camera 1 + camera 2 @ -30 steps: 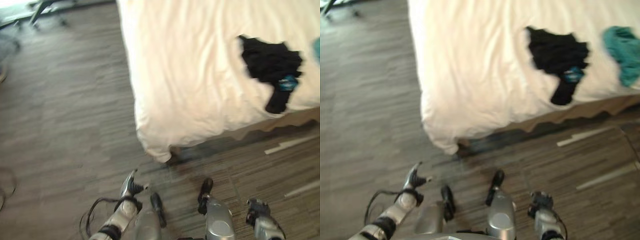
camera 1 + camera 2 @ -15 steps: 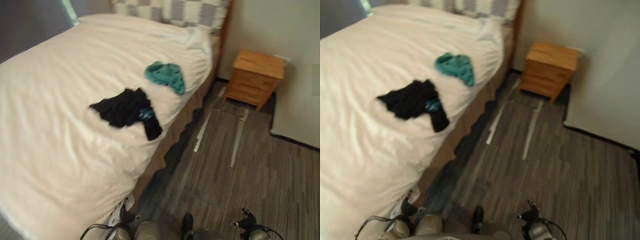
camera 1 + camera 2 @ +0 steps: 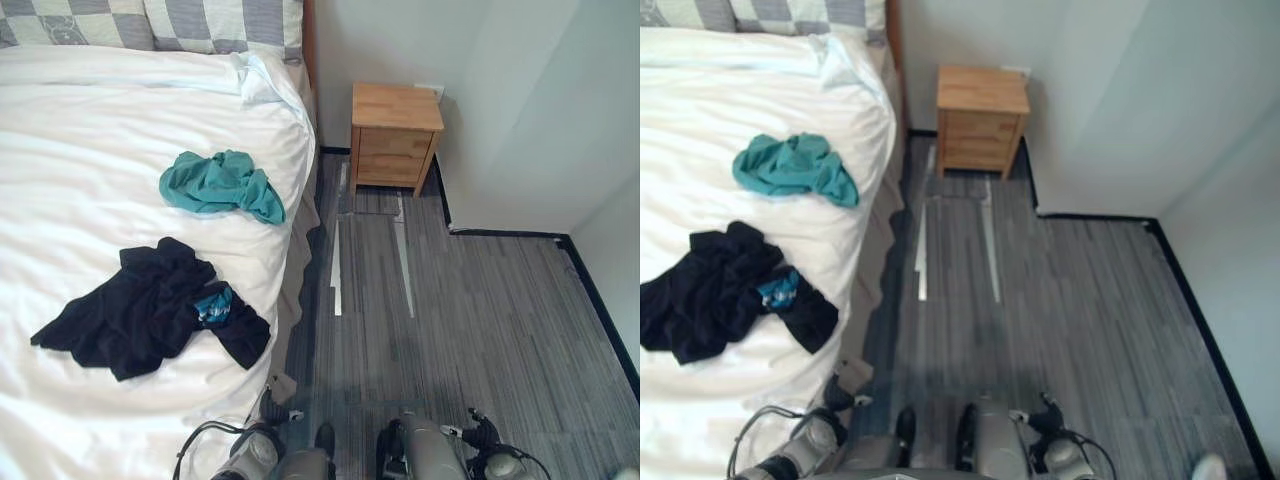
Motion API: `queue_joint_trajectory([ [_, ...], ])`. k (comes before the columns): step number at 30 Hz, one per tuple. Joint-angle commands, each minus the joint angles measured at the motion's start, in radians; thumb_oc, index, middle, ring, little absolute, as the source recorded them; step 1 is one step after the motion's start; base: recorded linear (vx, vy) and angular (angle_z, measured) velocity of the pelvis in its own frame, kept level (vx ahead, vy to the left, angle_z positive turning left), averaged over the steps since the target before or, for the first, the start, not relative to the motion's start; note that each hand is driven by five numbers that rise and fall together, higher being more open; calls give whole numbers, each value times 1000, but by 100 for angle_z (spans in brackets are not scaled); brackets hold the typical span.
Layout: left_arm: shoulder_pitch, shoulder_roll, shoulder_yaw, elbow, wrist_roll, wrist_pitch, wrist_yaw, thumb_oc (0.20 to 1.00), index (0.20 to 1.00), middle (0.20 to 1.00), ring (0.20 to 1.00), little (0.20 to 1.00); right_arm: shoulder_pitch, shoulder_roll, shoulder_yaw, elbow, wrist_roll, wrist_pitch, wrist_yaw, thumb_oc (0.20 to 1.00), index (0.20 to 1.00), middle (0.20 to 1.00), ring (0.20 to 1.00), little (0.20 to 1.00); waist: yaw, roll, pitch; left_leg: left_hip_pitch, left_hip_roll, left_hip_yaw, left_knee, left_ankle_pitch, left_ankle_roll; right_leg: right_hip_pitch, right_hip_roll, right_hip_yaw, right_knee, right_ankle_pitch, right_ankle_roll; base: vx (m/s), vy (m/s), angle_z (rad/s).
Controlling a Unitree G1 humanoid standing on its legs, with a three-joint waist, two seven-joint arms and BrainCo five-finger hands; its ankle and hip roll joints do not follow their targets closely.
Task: Tidy up the quilt and then pick up the clothes from the bed and put them into the laundry hamper.
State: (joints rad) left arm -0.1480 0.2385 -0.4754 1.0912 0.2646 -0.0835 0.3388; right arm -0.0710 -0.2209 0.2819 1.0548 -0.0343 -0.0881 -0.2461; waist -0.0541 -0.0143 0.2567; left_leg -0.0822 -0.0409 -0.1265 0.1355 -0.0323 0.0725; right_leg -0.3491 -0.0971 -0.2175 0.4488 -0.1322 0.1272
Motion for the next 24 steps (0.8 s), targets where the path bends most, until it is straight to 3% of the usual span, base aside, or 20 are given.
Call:
queue_joint_trajectory([
  [1, 2, 40, 28, -27, 109, -13, -15, 1000, 1000, 1000, 1000, 1000, -23, -21, -12, -33, -3, -5, -17, 1000, 1000, 1000, 1000, 1000, -21, 29, 47, 275, 57, 16, -127, -210, -84, 53, -37, -27, -371, 87, 53, 500, -75, 47],
  [4, 11, 41, 38, 7, 138, -14, -14, 1000, 1000, 1000, 1000, 1000, -12, -27, -22, -45, -9, -2, -15, 1000, 1000, 1000, 1000, 1000, -36, 44, 41, 331, 81, 29, -96, -256, -98, 12, -60, -7, -404, 97, 59, 792, -31, 25],
  [5, 35, 24, 70, 47, 111, -15, -15, 1000, 1000, 1000, 1000, 1000, 12, -30, -20, -33, -10, -2, 3, 1000, 1000, 1000, 1000, 1000, -37, 47, 29, 345, 80, -10, 110, -193, -132, 47, -43, 10, -361, 130, 33, 819, -48, 0],
  [7, 63, 16, 104, 52, 77, -19, -21, 1000, 1000, 1000, 1000, 1000, 22, -32, -33, -17, -10, 0, 15, 1000, 1000, 1000, 1000, 1000, -22, 37, 27, 223, 83, 24, 450, -39, -165, 121, -25, 7, -343, 125, -22, 806, -105, -2],
  [8, 74, 25, 123, 36, 48, -19, -15, 1000, 1000, 1000, 1000, 1000, 16, -35, -36, -13, 0, -2, 10, 1000, 1000, 1000, 1000, 1000, 3, 19, 48, 115, 64, 37, 658, 10, -163, 174, -13, 18, -346, 122, -52, 370, -100, 48],
  [9, 74, 25, 123, 36, 48, -19, -16, 1000, 1000, 1000, 1000, 1000, 16, -35, -36, -13, 0, -2, 10, 1000, 1000, 1000, 1000, 1000, 1, 16, 45, 107, 61, 35, 661, 12, -162, 170, -17, 17, -346, 124, -51, 373, -153, 57],
  [10, 69, 32, 134, 22, 19, -20, -3, 1000, 1000, 1000, 1000, 1000, 3, -42, -45, -9, 15, -2, 3, 1000, 1000, 1000, 1000, 1000, 26, -5, 72, 10, 59, 59, 822, -29, -148, 218, -14, 19, -358, 117, -62, 521, -139, -31],
  [11, 64, 31, 143, 6, -13, -18, 9, 1000, 1000, 1000, 1000, 1000, -19, -39, -34, 1, 34, -1, 2, 1000, 1000, 1000, 1000, 1000, 66, -17, 85, -88, 87, 88, 823, -92, -117, 280, -6, 18, -380, 82, -67, 769, -129, -82],
  [13, 67, 33, 148, -2, -21, -20, 11, 1000, 1000, 1000, 1000, 1000, -22, -36, -30, 10, 40, -3, 1, 1000, 1000, 1000, 1000, 1000, 89, -24, 83, -119, 87, 103, 758, -109, -115, 317, -5, 20, -401, 64, -64, 532, 6, -65],
  [14, 71, 33, 151, -13, -22, -21, 16, 1000, 1000, 1000, 1000, 1000, -15, -33, -27, 13, 48, -4, 4, 1000, 1000, 1000, 1000, 1000, 107, -18, 76, -141, 90, 131, 624, -127, -113, 355, 2, 18, -425, 44, -57, 718, 186, -24],
  [15, 83, 29, 152, -32, -23, -19, 22, 1000, 1000, 1000, 1000, 1000, -11, -29, -17, 17, 54, -12, 7, 1000, 1000, 1000, 1000, 1000, 133, -10, 56, -145, 76, 174, 310, -128, -104, 407, 2, 9, -452, 11, -38, 901, 232, -15],
  [17, 85, 28, 148, -47, -15, -15, 23, 1000, 1000, 1000, 1000, 1000, -16, -25, -18, 16, 63, -19, -1, 1000, 1000, 1000, 1000, 1000, 143, 5, 41, -164, 107, 300, 43, -29, -111, 480, 35, -25, -468, -54, -37, 738, 173, 4],
  [18, 79, 32, 148, -53, -13, -7, 25, 1000, 1000, 1000, 1000, 1000, -21, -20, -21, 15, 67, -15, -7, 1000, 1000, 1000, 1000, 1000, 150, -2, 42, -189, 124, 377, 13, -19, -107, 511, 48, -41, -466, -79, -45, 391, 57, 7],
  [21, 74, 28, 159, -32, -34, -6, 11, 1000, 1000, 1000, 1000, 1000, -11, 2, -23, 23, 74, -13, -4, 1000, 1000, 1000, 1000, 1000, 174, -14, 19, -134, 115, 416, -4, 0, -79, 517, 63, -67, -354, -96, -32, 587, 122, 6],
  [22, 75, 30, 165, -20, -47, -2, 12, 1000, 1000, 1000, 1000, 1000, -16, 13, -30, 23, 76, -15, -12, 1000, 1000, 1000, 1000, 1000, 193, -39, 22, -140, 98, 392, 46, -25, -58, 496, 48, -83, -223, -72, 7, 612, 144, 7],
  [23, 85, 26, 166, 7, -38, 9, 14, 1000, 1000, 1000, 1000, 1000, -6, 21, -60, 18, 82, -9, -14, 1000, 1000, 1000, 1000, 1000, 179, -58, 29, -104, 79, 392, 98, -91, -18, 443, -30, -127, 30, 72, 109, 781, 221, 8],
  [24, 90, 35, 167, 10, -33, 18, 19, 1000, 1000, 1000, 1000, 1000, -5, 23, -75, -3, 89, -9, -16, 1000, 1000, 1000, 1000, 1000, 162, -43, 38, -61, 77, 371, 82, -106, -3, 361, -61, -117, 176, 123, 111, 769, 234, 48],
])
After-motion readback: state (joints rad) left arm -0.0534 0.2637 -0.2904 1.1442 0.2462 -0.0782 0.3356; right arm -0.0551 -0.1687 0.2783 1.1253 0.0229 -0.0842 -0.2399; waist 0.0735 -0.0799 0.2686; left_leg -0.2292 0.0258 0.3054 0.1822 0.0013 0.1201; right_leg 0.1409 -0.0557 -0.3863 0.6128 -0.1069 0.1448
